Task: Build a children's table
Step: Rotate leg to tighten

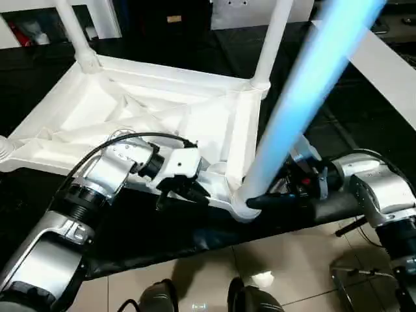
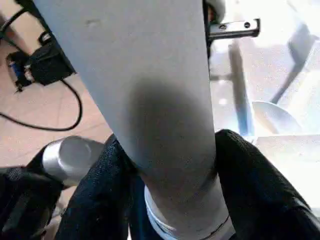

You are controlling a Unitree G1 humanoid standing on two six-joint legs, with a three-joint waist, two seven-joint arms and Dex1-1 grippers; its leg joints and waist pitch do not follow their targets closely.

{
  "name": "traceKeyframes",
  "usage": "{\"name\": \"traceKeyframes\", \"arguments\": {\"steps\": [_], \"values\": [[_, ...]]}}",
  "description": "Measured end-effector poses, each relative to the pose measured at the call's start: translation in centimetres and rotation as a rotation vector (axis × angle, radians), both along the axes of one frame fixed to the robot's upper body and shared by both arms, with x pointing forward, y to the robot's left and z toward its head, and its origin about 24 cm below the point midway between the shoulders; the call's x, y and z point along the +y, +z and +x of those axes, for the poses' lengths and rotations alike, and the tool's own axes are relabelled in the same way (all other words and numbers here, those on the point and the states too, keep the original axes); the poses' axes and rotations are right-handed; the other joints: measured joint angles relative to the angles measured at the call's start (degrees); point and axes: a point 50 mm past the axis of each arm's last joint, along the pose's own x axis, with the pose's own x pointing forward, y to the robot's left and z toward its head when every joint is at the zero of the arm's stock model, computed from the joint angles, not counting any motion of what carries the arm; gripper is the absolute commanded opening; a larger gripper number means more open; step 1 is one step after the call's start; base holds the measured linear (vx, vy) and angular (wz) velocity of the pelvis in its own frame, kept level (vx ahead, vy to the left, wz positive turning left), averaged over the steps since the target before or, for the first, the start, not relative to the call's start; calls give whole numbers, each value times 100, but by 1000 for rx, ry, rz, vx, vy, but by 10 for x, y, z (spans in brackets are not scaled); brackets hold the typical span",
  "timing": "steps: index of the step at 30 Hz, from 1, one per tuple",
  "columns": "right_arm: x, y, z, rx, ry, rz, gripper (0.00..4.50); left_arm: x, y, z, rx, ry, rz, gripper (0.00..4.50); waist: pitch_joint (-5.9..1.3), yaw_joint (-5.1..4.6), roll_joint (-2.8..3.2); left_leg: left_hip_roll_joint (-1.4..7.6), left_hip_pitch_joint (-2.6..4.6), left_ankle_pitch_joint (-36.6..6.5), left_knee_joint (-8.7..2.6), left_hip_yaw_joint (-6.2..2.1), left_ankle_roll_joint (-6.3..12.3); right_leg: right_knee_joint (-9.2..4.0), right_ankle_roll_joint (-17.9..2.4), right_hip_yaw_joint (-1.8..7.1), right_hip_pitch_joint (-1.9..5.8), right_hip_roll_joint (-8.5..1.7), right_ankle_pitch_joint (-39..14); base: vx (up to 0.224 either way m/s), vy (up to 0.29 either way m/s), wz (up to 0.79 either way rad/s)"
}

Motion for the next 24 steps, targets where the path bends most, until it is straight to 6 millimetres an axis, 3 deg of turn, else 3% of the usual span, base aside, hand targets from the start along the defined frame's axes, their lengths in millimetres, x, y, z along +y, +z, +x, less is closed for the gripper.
{"name": "traceKeyframes", "arguments": {"steps": [3, 8, 10, 17, 18, 24], "values": [[5, -2, 3, -25, -140, 34, 208, 1, -2, 4, 14, 125, -42, 0, 0, -38, 2, 1, 12, -6, 2, 0, -33, 4, 5, -1, 7, 1, -1, 0, 0, 0], [9, -2, 23, -59, -538, 59, 201, -14, -5, 18, -6, 401, -131, 0, 1, -285, 3, -3, 17, -2, 11, -1, -43, -20, 17, 1, 14, -1, -8, 0, 0, 0], [12, -2, 29, -63, -665, 71, 199, -22, -7, 21, -1, 475, -164, 0, 0, -336, 4, -7, 16, -2, 14, -1, -43, -26, 17, 3, 12, -2, -9, 0, 0, 0], [34, -1, 51, -99, -1154, 114, 198, -62, -9, 34, -60, 712, -240, 0, -11, -326, 24, -7, 15, -2, 12, -2, -43, -27, 17, 3, 13, -1, -8, 0, 0, 0], [35, -1, 51, -109, -1180, 114, 252, -64, -9, 34, -65, 720, -244, 0, -13, -324, 27, -7, 15, -2, 12, -2, -43, -27, 17, 4, 13, -1, -8, 0, 0, 0], [43, -1, 53, -160, -1280, 136, 315, -75, -8, 34, -85, 745, -266, 0, -17, -299, 49, -15, 9, -5, -17, -2, -42, -27, 5, 9, 11, -2, 5, 0, 0, 0]]}}
